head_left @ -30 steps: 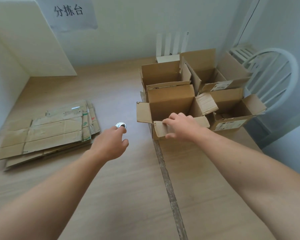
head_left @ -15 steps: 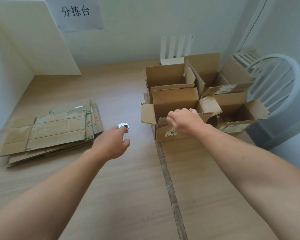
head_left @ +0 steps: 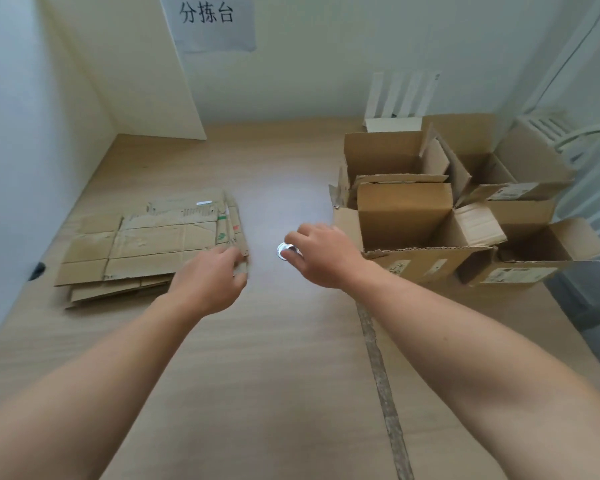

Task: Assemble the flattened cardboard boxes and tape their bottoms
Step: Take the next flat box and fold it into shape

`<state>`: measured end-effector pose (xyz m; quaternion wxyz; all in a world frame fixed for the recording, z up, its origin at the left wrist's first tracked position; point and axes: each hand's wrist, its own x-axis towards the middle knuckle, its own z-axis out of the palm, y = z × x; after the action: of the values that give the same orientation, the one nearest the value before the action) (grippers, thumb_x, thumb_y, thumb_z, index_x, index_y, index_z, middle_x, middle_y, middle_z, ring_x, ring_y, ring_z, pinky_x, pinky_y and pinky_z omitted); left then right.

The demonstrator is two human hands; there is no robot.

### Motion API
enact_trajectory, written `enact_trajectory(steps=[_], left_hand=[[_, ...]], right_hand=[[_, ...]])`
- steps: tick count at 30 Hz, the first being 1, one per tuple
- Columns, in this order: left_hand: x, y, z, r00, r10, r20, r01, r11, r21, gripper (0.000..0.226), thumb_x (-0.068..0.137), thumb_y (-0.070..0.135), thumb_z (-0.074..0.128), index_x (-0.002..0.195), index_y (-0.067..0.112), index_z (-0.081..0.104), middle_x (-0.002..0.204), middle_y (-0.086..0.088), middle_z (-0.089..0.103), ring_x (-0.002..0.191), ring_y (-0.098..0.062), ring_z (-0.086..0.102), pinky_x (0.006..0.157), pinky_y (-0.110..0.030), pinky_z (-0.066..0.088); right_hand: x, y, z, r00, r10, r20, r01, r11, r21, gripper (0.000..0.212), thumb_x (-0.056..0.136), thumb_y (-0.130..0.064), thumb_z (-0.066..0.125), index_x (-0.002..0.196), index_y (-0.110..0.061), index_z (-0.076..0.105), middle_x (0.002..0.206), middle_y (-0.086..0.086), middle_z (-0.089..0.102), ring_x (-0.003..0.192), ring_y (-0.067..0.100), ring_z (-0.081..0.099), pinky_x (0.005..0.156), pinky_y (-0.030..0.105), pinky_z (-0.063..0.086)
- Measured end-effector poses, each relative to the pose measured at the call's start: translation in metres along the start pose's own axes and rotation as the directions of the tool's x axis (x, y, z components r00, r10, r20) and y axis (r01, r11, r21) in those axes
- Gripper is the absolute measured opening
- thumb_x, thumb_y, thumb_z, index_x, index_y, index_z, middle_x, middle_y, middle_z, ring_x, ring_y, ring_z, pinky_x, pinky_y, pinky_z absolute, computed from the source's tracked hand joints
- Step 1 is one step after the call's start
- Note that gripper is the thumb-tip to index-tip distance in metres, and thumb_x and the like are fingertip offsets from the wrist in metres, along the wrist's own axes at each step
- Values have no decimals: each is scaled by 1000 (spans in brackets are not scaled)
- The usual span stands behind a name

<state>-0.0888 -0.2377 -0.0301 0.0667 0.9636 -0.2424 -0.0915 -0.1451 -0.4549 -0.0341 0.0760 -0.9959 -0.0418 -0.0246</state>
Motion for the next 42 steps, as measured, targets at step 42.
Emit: enact_trajectory(steps=[42], left_hand=[[21, -333, 39, 875, -427, 228, 475, 667, -575, 104, 75, 77, 60, 157, 24, 23, 152, -21, 28, 141, -37, 34, 114, -48, 31]], right_hand=[[171, -158, 125, 534, 751, 388, -670, 95, 737, 43, 87, -41, 69, 119, -21, 48, 121, 0, 59, 104, 19, 58, 92, 39, 49]])
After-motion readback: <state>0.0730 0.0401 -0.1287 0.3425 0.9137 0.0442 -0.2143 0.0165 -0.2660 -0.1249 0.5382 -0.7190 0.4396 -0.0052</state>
